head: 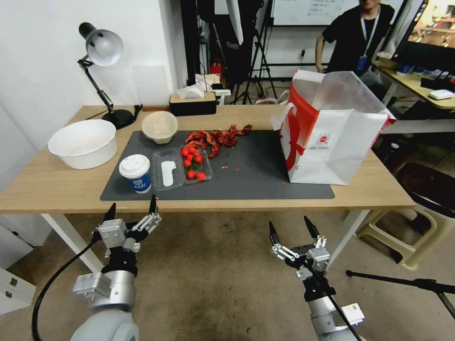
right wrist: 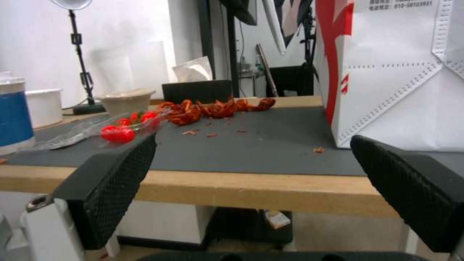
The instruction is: Pick up the trash from the table and place it into the takeout bag.
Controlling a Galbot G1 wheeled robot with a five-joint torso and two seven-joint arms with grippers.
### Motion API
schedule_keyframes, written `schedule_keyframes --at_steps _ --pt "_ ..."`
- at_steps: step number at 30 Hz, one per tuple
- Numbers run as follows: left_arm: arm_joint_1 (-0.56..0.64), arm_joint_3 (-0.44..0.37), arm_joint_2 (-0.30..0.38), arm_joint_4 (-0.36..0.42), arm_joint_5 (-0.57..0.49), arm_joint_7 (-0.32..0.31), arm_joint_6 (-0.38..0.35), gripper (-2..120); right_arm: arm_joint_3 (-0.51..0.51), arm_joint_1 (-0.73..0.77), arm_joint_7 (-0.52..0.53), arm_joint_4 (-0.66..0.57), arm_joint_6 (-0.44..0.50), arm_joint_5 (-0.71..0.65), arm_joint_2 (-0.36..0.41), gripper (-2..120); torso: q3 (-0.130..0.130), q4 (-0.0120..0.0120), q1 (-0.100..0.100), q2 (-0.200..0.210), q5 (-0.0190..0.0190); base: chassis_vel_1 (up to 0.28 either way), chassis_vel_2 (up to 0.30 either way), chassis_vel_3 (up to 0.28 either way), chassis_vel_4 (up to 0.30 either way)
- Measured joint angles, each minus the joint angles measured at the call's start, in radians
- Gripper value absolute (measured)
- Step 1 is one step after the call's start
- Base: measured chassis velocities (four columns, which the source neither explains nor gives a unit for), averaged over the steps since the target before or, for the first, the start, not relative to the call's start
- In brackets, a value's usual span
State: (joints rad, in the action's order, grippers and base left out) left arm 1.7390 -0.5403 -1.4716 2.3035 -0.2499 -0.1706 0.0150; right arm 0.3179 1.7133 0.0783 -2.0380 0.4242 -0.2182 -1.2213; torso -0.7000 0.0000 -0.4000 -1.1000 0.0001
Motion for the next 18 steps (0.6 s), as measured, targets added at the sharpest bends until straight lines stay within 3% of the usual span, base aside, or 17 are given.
schedule_keyframes --at_steps 4,12,14,18 --pt "-0.054 -0.018 0.012 -0.075 -0.005 -0.012 0.028 100 -0.016 -0.028 0.009 0.005 -0.015 -0.001 0.011 100 0.000 0.0003 0.000 0.000 0.0000 0.000 0.000 0.000 0.000" --pt "-0.150 -0.023 0.051 -0.162 -0.006 -0.035 0.005 100 -0.007 -0.034 0.021 0.002 -0.032 -0.003 0.019 100 0.000 0.0000 0.000 0.000 -0.0002 0.000 0.000 0.000 0.000" --pt "-0.220 -0.024 0.090 -0.229 -0.034 -0.032 0.010 100 -0.004 -0.034 0.023 0.000 -0.040 -0.002 0.019 100 0.000 -0.0003 0.000 0.000 -0.0001 0.000 0.000 0.000 0.000" --pt "-0.260 -0.039 0.123 -0.281 -0.072 -0.022 0.031 100 -0.015 -0.053 0.025 0.003 -0.058 -0.002 0.022 100 0.000 0.0001 0.000 0.000 -0.0002 0.000 0.000 0.000 0.000"
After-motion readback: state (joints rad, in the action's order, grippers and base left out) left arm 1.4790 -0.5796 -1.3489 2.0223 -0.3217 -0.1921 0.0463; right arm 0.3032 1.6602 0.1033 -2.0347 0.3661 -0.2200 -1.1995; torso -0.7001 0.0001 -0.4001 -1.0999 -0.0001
